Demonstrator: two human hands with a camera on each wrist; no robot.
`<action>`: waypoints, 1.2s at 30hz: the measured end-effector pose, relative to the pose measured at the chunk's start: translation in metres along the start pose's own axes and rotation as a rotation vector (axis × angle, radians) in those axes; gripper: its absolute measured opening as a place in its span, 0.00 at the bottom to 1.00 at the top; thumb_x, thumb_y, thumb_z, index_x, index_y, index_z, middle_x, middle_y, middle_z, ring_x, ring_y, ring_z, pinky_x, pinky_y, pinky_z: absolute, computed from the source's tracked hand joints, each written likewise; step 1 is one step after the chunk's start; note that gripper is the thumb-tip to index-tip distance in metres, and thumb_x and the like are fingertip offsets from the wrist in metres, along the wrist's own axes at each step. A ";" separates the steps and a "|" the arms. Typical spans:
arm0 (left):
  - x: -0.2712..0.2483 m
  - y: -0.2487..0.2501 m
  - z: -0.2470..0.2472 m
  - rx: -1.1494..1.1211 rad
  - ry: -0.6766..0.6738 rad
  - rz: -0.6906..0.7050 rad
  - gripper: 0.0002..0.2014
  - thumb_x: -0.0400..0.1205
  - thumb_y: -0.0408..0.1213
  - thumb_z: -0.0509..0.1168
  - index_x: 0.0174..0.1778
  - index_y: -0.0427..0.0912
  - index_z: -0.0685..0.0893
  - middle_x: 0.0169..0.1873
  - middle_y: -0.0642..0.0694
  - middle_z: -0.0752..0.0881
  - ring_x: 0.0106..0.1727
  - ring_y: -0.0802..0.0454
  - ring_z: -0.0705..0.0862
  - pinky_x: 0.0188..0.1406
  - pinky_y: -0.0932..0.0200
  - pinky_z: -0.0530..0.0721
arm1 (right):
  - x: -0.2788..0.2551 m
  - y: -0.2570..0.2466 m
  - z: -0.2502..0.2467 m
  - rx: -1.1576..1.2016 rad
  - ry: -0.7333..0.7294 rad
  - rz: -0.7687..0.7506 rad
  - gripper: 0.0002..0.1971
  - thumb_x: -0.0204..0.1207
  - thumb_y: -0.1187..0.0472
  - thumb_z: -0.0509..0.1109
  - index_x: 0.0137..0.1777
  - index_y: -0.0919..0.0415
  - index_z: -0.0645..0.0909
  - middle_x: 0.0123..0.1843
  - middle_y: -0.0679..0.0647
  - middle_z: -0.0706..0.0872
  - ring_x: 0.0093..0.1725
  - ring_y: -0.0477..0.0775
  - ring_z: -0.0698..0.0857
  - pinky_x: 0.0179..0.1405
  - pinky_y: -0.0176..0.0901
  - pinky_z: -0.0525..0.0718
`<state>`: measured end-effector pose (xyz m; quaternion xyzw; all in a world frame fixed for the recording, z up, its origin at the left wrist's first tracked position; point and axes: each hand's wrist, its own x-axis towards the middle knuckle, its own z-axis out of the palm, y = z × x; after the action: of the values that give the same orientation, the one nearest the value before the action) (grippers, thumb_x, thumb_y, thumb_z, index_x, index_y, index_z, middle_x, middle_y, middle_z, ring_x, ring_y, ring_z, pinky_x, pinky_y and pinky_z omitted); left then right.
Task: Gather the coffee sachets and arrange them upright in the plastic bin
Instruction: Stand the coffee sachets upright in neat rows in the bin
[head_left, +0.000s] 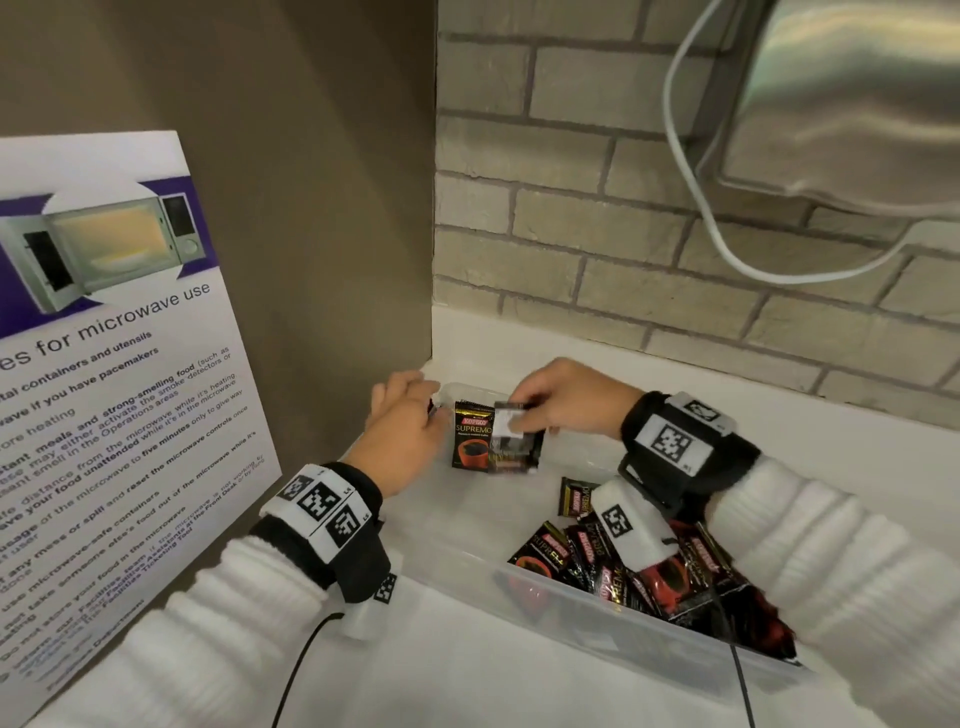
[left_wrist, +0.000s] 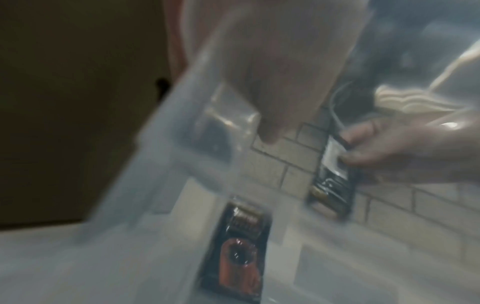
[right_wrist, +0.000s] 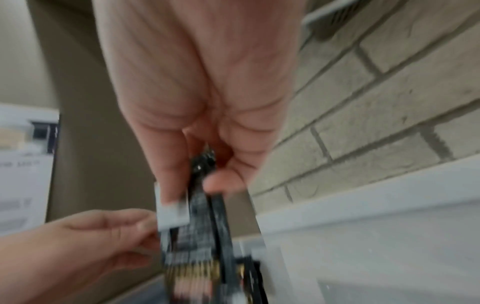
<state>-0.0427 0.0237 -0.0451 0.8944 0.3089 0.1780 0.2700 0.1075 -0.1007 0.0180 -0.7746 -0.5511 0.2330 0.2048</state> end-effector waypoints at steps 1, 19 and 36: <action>-0.001 0.006 -0.003 -0.082 0.060 0.007 0.17 0.87 0.44 0.52 0.63 0.40 0.79 0.64 0.44 0.75 0.68 0.48 0.68 0.62 0.63 0.64 | -0.005 -0.001 -0.005 0.106 0.110 -0.057 0.10 0.74 0.65 0.72 0.54 0.63 0.86 0.39 0.46 0.81 0.34 0.40 0.77 0.35 0.29 0.75; -0.033 0.045 -0.003 -1.178 -0.389 -0.276 0.20 0.78 0.16 0.45 0.47 0.35 0.81 0.37 0.39 0.83 0.36 0.45 0.81 0.39 0.56 0.82 | -0.022 0.026 0.032 -0.434 -0.589 0.227 0.27 0.75 0.60 0.71 0.74 0.53 0.70 0.70 0.50 0.75 0.65 0.51 0.77 0.66 0.45 0.78; -0.032 0.035 0.001 -1.165 -0.356 -0.311 0.19 0.79 0.19 0.49 0.51 0.38 0.82 0.43 0.40 0.87 0.43 0.45 0.85 0.44 0.56 0.87 | -0.023 0.019 0.025 -0.371 -0.458 0.070 0.14 0.78 0.57 0.67 0.62 0.61 0.81 0.52 0.54 0.83 0.51 0.51 0.78 0.50 0.42 0.76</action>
<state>-0.0503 -0.0209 -0.0304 0.5611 0.2381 0.1239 0.7830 0.1009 -0.1268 -0.0097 -0.7448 -0.5889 0.3040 -0.0780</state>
